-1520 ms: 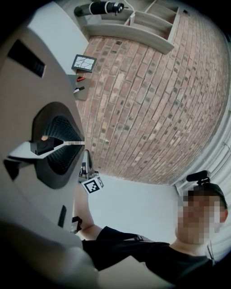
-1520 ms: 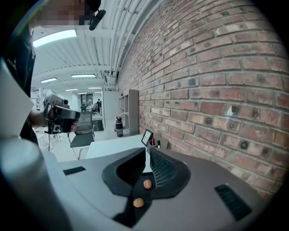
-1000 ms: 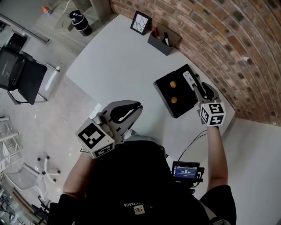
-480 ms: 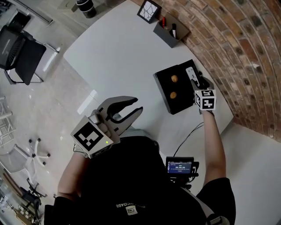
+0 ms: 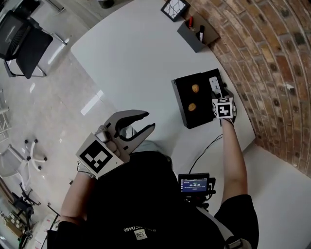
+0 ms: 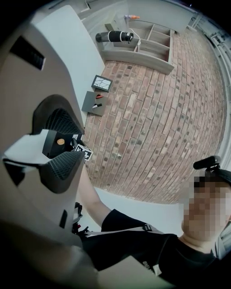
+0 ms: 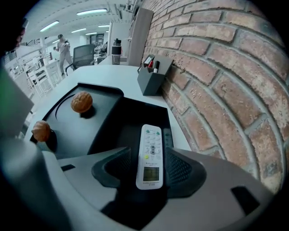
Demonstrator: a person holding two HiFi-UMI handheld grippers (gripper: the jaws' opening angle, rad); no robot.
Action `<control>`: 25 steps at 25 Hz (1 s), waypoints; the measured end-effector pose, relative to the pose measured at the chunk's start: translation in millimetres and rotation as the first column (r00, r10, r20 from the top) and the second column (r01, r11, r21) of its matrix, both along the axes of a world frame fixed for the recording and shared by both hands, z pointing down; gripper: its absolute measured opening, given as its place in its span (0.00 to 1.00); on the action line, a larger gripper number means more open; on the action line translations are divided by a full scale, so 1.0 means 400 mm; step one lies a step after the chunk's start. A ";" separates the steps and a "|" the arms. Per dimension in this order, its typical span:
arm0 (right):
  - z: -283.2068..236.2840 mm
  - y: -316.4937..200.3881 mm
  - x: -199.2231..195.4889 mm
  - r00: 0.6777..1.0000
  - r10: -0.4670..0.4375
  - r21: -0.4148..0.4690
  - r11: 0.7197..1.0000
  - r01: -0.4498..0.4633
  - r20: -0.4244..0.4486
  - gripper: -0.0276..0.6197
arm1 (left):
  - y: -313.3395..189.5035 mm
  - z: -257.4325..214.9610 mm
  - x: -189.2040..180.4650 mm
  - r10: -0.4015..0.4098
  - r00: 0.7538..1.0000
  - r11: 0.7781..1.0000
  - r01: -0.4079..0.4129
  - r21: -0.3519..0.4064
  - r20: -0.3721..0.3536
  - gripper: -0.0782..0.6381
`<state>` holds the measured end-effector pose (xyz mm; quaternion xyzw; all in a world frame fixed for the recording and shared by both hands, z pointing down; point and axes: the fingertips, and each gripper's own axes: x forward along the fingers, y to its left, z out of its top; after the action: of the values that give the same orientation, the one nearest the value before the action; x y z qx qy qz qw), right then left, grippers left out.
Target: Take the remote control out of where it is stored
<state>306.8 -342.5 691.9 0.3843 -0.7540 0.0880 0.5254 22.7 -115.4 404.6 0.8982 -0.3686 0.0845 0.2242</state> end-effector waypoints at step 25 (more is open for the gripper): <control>0.071 -0.008 0.001 0.990 0.023 -0.108 0.993 -0.038 -0.136 0.36 | 0.016 0.040 -0.012 -0.052 0.998 0.997 0.051 -0.058 -0.026 0.24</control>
<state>307.3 -345.7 720.5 0.3714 -0.7049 0.1113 0.5940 18.0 -108.8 420.4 0.8826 -0.3859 0.0767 0.2571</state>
